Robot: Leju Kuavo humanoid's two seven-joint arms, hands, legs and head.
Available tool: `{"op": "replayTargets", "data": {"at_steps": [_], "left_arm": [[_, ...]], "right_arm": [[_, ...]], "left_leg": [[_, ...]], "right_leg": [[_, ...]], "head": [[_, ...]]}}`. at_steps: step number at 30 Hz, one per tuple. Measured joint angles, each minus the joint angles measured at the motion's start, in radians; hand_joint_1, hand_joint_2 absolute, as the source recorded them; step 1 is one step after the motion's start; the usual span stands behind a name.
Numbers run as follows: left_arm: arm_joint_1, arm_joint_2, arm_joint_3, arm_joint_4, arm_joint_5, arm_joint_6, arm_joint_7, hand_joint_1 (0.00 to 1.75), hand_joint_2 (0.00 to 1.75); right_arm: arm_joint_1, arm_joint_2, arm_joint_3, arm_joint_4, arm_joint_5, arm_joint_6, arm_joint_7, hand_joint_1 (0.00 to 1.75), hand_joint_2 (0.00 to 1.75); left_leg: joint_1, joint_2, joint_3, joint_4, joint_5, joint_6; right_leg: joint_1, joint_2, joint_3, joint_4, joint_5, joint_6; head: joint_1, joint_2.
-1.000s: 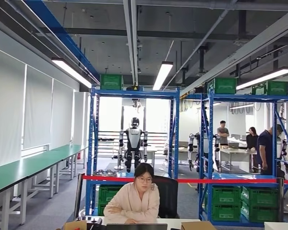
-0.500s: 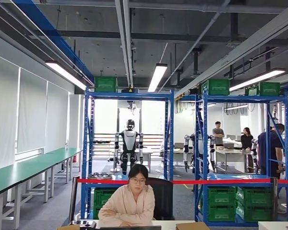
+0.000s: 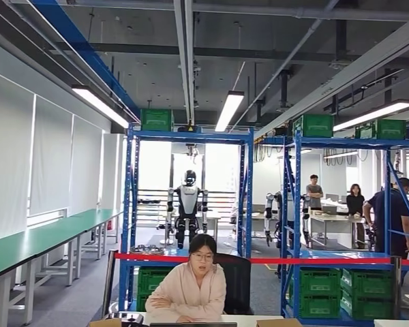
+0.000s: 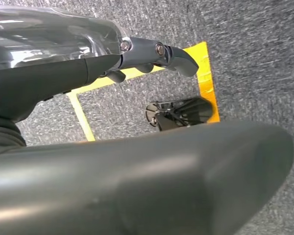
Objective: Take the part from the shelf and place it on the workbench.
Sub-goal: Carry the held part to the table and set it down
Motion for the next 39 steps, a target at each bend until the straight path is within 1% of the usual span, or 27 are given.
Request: {"op": "replayTargets", "data": {"at_steps": [1,3,5,6,8,9,10,11,13,14,15,16,18,20,22,24,25,26,27,29,30,31,34,35,36,37,39], "left_arm": [[0.0,-0.001,-0.001,0.0,0.002,0.0,0.0,0.0,0.0],[0.001,-0.001,-0.002,0.0,0.003,-0.001,0.0,0.0,0.0],[0.001,-0.001,-0.004,0.0,0.004,-0.002,0.001,0.0,0.0],[0.0,-0.001,-0.005,0.0,0.004,-0.002,0.001,0.0,0.0],[0.001,-0.001,-0.006,0.0,0.007,-0.002,0.001,0.0,0.0],[0.002,-0.001,-0.007,0.0,0.009,-0.002,0.001,0.0,0.0],[0.004,-0.001,-0.007,0.0,0.011,-0.002,0.001,0.0,0.0],[0.005,-0.001,-0.007,0.0,0.013,-0.002,0.001,0.0,0.0],[0.005,-0.001,-0.007,0.0,0.019,-0.005,0.0,0.0,0.0],[0.006,-0.001,-0.007,0.0,0.022,-0.007,0.0,0.0,0.0],[0.006,-0.001,-0.007,0.0,0.026,-0.009,0.0,0.0,0.0],[0.006,-0.001,-0.007,0.0,0.03,-0.01,0.0,0.0,0.0],[0.012,-0.001,-0.007,0.0,0.039,-0.013,-0.001,0.0,0.0],[0.019,-0.001,-0.007,0.0,0.046,-0.014,-0.003,0.0,0.0],[0.021,0.0,-0.007,0.0,0.051,-0.011,-0.005,0.0,0.0],[0.023,0.001,-0.007,0.0,0.056,-0.007,-0.005,0.0,0.0],[0.025,0.001,-0.006,0.0,0.059,-0.004,-0.005,0.0,0.0],[0.027,0.001,-0.006,0.0,0.062,-0.002,-0.004,0.0,0.0],[0.029,0.002,-0.005,0.0,0.064,-0.001,-0.004,0.0,0.0],[0.03,0.003,-0.003,0.0,0.066,0.001,-0.005,0.0,0.0],[0.031,0.004,-0.003,0.0,0.068,0.001,-0.005,0.0,0.0],[0.032,0.005,-0.002,0.0,0.07,0.001,-0.007,0.0,0.0],[0.035,0.008,0.0,0.0,0.075,0.005,-0.012,0.0,0.0],[0.036,0.009,0.001,0.0,0.075,0.007,-0.013,0.0,0.0],[0.036,0.011,0.002,0.0,0.076,0.009,-0.015,0.0,0.0],[0.037,0.013,0.003,0.0,0.076,0.01,-0.016,0.0,0.0],[0.039,0.017,0.004,0.0,0.078,0.012,-0.018,0.0,0.0]], "right_arm": [[-0.003,-0.001,0.0,0.0,-0.006,0.006,-0.01,0.0,0.0],[-0.008,-0.003,0.001,-0.002,-0.021,0.019,-0.032,0.0,0.0],[-0.016,-0.007,0.002,-0.009,-0.041,0.032,-0.058,0.0,0.0],[-0.021,-0.009,0.003,-0.014,-0.054,0.037,-0.072,0.0,0.0],[-0.027,-0.017,0.004,-0.028,-0.09,0.039,-0.102,0.0,0.0],[-0.025,-0.022,0.004,-0.037,-0.113,0.036,-0.118,0.0,0.0],[-0.02,-0.028,0.002,-0.05,-0.145,0.031,-0.138,0.0,0.0],[-0.009,-0.034,-0.005,-0.075,-0.196,0.026,-0.166,0.0,0.0],[0.038,-0.045,-0.043,-0.17,-0.364,0.031,-0.244,0.0,0.0],[0.075,-0.05,-0.075,-0.246,-0.476,0.047,-0.283,0.0,0.0],[0.116,-0.053,-0.112,-0.33,-0.583,0.073,-0.313,0.0,0.0],[0.161,-0.055,-0.15,-0.419,-0.689,0.111,-0.335,0.0,0.0],[0.252,-0.057,-0.227,-0.603,-0.881,0.202,-0.361,0.0,0.0],[0.33,-0.057,-0.305,-0.778,-1.055,0.302,-0.384,0.0,0.0],[0.39,-0.057,-0.38,-0.928,-1.189,0.394,-0.406,0.0,0.0],[0.448,-0.057,-0.443,-1.049,-1.285,0.48,-0.428,0.0,0.0],[0.478,-0.056,-0.47,-1.105,-1.32,0.521,-0.44,0.0,0.0],[0.505,-0.055,-0.493,-1.158,-1.345,0.556,-0.451,0.0,0.0],[0.529,-0.054,-0.512,-1.207,-1.36,0.585,-0.461,0.0,0.0],[0.565,-0.052,-0.538,-1.297,-1.373,0.627,-0.476,0.0,0.0],[0.581,-0.05,-0.548,-1.334,-1.374,0.641,-0.48,0.0,0.0],[0.596,-0.048,-0.555,-1.366,-1.373,0.652,-0.482,0.0,0.0],[0.631,-0.044,-0.568,-1.43,-1.371,0.68,-0.484,0.0,0.0],[0.638,-0.043,-0.57,-1.443,-1.371,0.687,-0.484,0.0,0.0],[0.644,-0.041,-0.572,-1.454,-1.371,0.694,-0.484,0.0,0.0],[0.651,-0.039,-0.574,-1.463,-1.373,0.702,-0.484,0.0,0.0],[0.67,-0.036,-0.577,-1.472,-1.377,0.719,-0.484,0.0,0.0]], "left_leg": [[-0.001,0.0,-0.001,-0.001,0.0,-0.004],[-0.001,0.0,-0.001,-0.005,0.0,-0.013],[-0.001,0.001,-0.008,0.014,-0.019,-0.021],[-0.001,0.001,-0.024,0.052,-0.045,-0.024],[-0.001,0.002,-0.08,0.178,-0.107,-0.027],[-0.001,0.002,-0.106,0.234,-0.126,-0.029],[-0.001,0.002,-0.12,0.262,-0.127,-0.03],[0.001,0.002,-0.116,0.252,-0.11,-0.032],[0.006,0.003,-0.064,0.136,-0.041,-0.034],[0.006,0.004,-0.033,0.073,-0.015,-0.034],[0.006,0.004,-0.013,0.03,-0.002,-0.032],[0.005,0.003,-0.003,0.01,-0.001,-0.028],[0.003,0.0,-0.001,0.007,-0.007,-0.017],[0.005,-0.002,0.0,0.005,-0.007,-0.005],[0.006,-0.001,0.002,0.003,-0.007,0.005],[0.005,-0.001,0.003,0.003,-0.008,0.008],[0.004,-0.001,0.003,0.004,-0.008,0.009],[0.004,-0.001,0.004,0.004,-0.009,0.009],[0.003,-0.001,0.005,0.004,-0.009,0.009],[0.0,-0.002,0.007,0.004,-0.009,0.009],[-0.002,-0.002,0.008,0.004,-0.009,0.007],[-0.003,-0.002,0.007,0.004,-0.009,0.004],[-0.003,-0.001,0.009,0.0,-0.007,-0.01],[-0.003,-0.001,0.008,0.006,-0.019,-0.014],[-0.003,0.0,0.001,0.029,-0.045,-0.018],[-0.003,0.0,-0.012,0.072,-0.083,-0.021],[-0.003,0.0,-0.048,0.196,-0.163,-0.026]], "right_leg": [[0.002,0.0,0.008,-0.02,0.002,-0.003],[0.002,0.001,0.01,-0.027,0.003,-0.009],[-0.003,0.0,0.014,-0.037,0.009,-0.019],[-0.005,-0.001,0.016,-0.041,0.011,-0.024],[-0.005,-0.003,0.017,-0.042,0.012,-0.028],[-0.005,-0.003,0.017,-0.042,0.012,-0.028],[-0.005,-0.003,0.017,-0.041,0.011,-0.028],[-0.005,-0.003,0.018,-0.041,0.011,-0.027],[-0.005,-0.001,0.021,-0.037,0.006,-0.021],[-0.003,-0.001,0.021,-0.033,0.002,-0.016],[-0.001,-0.001,0.019,-0.029,-0.001,-0.012],[0.001,-0.001,0.017,-0.026,-0.003,-0.007],[0.002,-0.004,0.017,-0.023,-0.006,-0.001],[-0.002,-0.005,0.013,-0.004,-0.025,0.009],[-0.005,-0.005,-0.023,0.081,-0.079,0.019],[-0.006,-0.005,-0.083,0.212,-0.136,0.025],[-0.006,-0.005,-0.102,0.251,-0.146,0.025],[-0.006,-0.005,-0.104,0.254,-0.137,0.024],[-0.006,-0.005,-0.086,0.215,-0.111,0.021],[-0.004,-0.004,-0.017,0.076,-0.045,0.011],[-0.002,-0.004,0.01,0.02,-0.024,0.006],[0.0,-0.003,0.025,-0.012,-0.014,0.003],[0.0,-0.003,0.028,-0.027,-0.007,-0.007],[-0.002,-0.005,0.027,-0.032,-0.001,-0.013],[-0.004,-0.007,0.025,-0.037,0.005,-0.02],[-0.006,-0.01,0.022,-0.04,0.011,-0.025],[-0.004,-0.012,0.01,-0.04,0.021,-0.029]], "head": [[0.0,0.0],[0.0,0.0],[0.0,0.0],[0.0,0.0],[0.0,0.0],[0.0,0.0],[0.0,0.0],[0.0,0.0],[0.0,0.0],[0.0,0.0],[0.0,0.0],[0.0,0.0],[0.0,0.0],[0.0,0.0],[0.0,0.0],[-0.001,0.0],[-0.001,0.0],[-0.001,0.0],[-0.001,0.0],[0.0,0.0],[0.0,0.0],[0.0,0.0],[0.0,0.0],[0.0,0.0],[0.0,0.0],[0.0,0.0],[0.0,0.0]]}}
